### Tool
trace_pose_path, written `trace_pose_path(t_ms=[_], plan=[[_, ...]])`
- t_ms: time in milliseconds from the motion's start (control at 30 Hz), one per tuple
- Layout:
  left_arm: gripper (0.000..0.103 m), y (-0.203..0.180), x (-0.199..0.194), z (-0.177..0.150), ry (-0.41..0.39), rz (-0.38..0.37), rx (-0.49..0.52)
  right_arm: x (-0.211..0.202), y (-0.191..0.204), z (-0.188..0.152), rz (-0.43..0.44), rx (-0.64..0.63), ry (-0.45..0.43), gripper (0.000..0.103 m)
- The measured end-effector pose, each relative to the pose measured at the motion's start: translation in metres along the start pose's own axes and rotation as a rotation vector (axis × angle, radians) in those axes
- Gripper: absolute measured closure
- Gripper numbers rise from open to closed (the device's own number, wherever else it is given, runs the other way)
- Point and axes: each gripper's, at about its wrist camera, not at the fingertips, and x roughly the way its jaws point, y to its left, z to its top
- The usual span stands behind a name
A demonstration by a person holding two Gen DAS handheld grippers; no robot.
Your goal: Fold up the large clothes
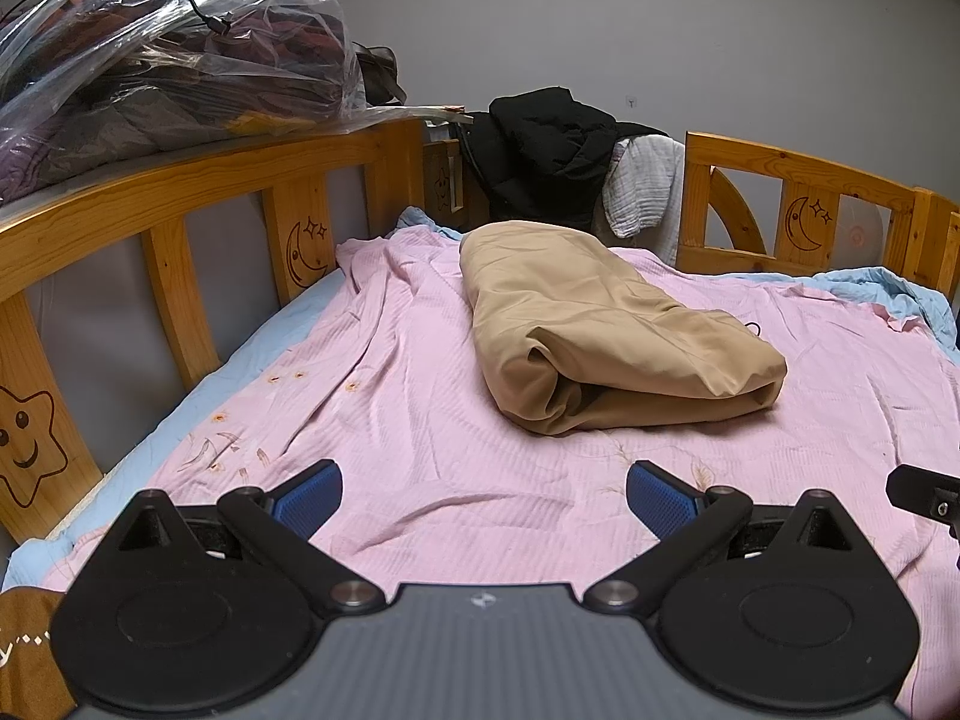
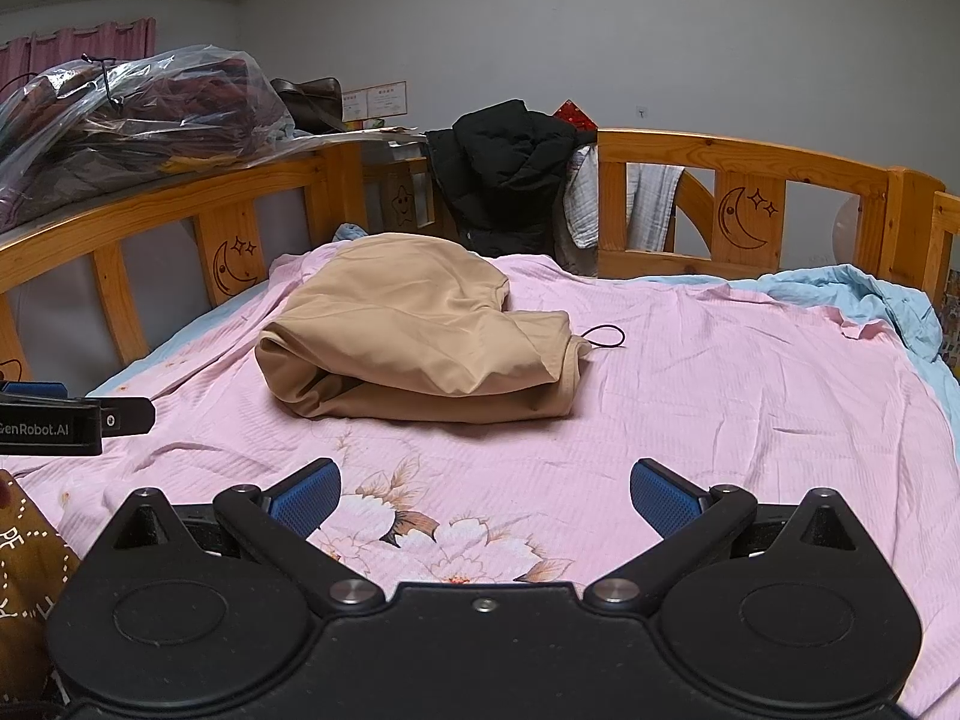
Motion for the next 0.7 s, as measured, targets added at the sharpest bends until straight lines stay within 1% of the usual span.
trace_pose_path(t_ms=[467, 633, 700], plan=[[0.001, 0.0000, 0.0001, 0.0000, 0.000, 0.000, 0.001, 0.0002, -0.0008, 0.0002, 0.000, 0.003, 0.002, 0.001], [0.001, -0.0001, 0.0028, 0.0019, 0.031, 0.008, 0.010, 0.0000, -0.0010, 0.0003, 0.001, 0.002, 0.003, 0.001], [0.001, 0.0001, 0.0031, 0.0012, 0.025, 0.010, 0.013, 0.0001, -0.0009, 0.0003, 0.000, 0.002, 0.003, 0.001]])
